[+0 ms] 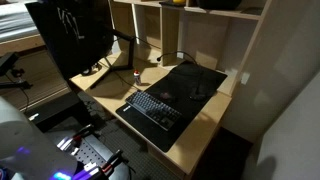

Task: Move the mouse to the right side of the desk

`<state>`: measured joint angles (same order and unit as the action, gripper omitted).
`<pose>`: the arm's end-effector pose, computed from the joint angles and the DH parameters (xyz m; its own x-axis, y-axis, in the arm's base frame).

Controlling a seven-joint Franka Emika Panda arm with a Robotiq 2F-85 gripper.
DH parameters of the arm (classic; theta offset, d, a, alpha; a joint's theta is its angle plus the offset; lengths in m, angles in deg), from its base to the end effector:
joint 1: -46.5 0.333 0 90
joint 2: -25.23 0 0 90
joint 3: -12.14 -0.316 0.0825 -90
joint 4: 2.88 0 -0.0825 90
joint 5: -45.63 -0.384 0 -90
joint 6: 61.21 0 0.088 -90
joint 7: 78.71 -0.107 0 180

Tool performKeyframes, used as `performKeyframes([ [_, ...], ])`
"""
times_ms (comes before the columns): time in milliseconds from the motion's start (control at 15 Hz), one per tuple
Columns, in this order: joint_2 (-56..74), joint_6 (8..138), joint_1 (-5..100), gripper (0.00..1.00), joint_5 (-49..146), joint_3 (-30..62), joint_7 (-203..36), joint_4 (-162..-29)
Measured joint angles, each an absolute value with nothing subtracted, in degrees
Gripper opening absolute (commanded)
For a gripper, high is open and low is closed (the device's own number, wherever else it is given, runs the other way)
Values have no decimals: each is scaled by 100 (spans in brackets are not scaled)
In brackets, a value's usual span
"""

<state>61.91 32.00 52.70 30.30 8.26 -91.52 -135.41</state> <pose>0.3409 0.0929 0.5696 0.9926 -0.0727 -0.0969 -0.0916 -0.9739 -0.2075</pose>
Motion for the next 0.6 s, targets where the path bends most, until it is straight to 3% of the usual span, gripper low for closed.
performKeyframes([
  [267,6178,3231,5221,100,3060,818,-9253,-13552],
  [600,5591,4626,4508,100,3224,843,-9936,-14056],
])
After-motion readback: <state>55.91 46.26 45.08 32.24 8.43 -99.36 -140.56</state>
